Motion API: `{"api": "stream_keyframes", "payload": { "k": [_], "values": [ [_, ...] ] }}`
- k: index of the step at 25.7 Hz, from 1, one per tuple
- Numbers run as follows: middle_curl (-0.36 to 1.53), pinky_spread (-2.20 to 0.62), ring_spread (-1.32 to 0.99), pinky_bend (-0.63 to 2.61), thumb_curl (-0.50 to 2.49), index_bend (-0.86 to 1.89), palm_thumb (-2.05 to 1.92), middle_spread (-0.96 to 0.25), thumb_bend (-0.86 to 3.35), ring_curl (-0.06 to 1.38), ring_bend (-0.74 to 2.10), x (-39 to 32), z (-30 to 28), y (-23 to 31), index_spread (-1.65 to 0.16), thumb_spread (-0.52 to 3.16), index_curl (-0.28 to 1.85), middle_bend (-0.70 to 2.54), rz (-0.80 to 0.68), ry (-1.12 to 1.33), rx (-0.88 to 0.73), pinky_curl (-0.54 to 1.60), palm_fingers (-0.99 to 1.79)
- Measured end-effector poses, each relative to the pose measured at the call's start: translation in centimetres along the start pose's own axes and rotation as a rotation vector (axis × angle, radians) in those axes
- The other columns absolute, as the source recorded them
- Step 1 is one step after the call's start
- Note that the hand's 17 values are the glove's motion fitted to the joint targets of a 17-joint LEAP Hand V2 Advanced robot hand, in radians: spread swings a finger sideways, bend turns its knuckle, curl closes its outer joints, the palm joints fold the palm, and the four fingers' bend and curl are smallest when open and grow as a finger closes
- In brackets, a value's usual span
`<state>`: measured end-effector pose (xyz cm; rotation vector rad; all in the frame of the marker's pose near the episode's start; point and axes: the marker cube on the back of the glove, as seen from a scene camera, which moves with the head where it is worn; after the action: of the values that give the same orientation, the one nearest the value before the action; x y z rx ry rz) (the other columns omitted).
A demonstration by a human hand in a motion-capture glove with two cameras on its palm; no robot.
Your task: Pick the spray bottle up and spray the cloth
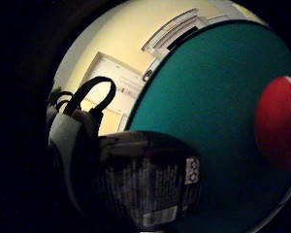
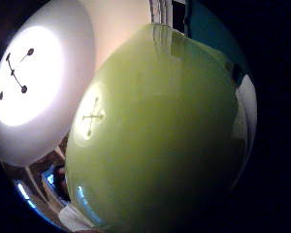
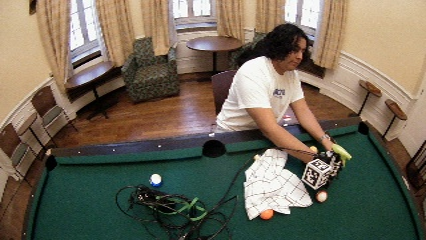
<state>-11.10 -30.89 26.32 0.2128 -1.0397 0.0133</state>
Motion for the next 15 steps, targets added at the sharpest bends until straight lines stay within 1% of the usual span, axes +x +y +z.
{"api": "stream_keyframes", "payload": {
  "k": [6, 11, 15],
  "values": [
    [0.57, -0.27, -0.19, 0.44, 0.81, 0.37, 0.93, -0.16, -0.03, 0.5, 0.72, 0.2, 1.8, -1.4, -0.23, 0.44, 0.64, 0.72, 0.013, -0.016, -0.032, 0.42, 1.37],
    [0.57, -0.27, -0.19, 0.44, 0.82, 0.37, 0.94, -0.16, -0.03, 0.5, 0.72, 0.1, 2.1, -2.2, -0.23, 0.43, 0.64, 0.72, 0.032, -0.029, -0.072, 0.42, 1.37],
    [0.57, -0.27, -0.19, 0.44, 0.82, 0.39, 0.93, -0.16, -0.03, 0.5, 0.72, 0.5, 2.4, -2.3, -0.23, 0.42, 0.64, 0.72, 0.036, -0.023, -0.054, 0.42, 1.37]
  ]
}}
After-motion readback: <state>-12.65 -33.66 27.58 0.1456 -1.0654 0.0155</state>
